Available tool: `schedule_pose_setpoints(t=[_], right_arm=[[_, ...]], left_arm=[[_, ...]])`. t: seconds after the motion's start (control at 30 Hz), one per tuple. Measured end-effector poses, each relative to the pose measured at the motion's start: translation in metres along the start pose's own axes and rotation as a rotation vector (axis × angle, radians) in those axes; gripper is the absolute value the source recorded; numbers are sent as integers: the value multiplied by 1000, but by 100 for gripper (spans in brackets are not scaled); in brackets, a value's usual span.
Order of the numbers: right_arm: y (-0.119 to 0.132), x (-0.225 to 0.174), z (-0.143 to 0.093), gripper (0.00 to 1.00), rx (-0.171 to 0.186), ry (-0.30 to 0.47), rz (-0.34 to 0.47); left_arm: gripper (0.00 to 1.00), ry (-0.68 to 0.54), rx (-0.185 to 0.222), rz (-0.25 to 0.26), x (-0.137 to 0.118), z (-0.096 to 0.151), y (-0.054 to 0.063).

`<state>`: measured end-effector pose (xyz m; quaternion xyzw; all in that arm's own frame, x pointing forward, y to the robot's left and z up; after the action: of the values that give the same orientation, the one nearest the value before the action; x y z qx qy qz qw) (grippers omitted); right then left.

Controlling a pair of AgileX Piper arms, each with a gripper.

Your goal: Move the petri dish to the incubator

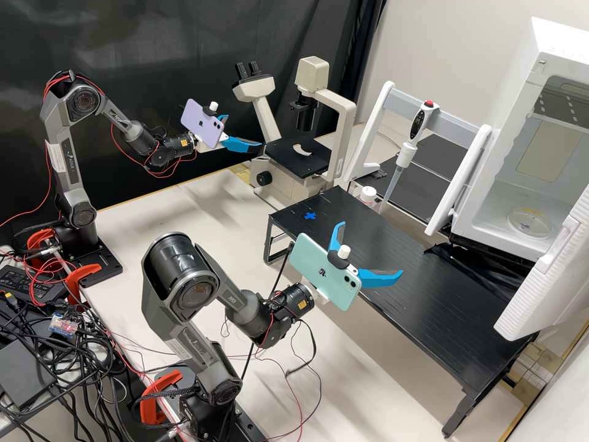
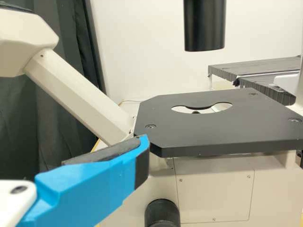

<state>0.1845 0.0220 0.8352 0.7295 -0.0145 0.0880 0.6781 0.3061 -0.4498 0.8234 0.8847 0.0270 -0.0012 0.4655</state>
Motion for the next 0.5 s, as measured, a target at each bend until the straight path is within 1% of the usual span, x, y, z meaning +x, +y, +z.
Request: schedule_pose_setpoints(t=[0.23, 0.5], right_arm=[[0, 0, 0, 100, -2, 0, 0], [-2, 0, -2, 100, -22, 9, -12]], left_arm=[[100, 0, 0, 0, 0, 0, 0], [100, 0, 0, 0, 0, 0, 0]])
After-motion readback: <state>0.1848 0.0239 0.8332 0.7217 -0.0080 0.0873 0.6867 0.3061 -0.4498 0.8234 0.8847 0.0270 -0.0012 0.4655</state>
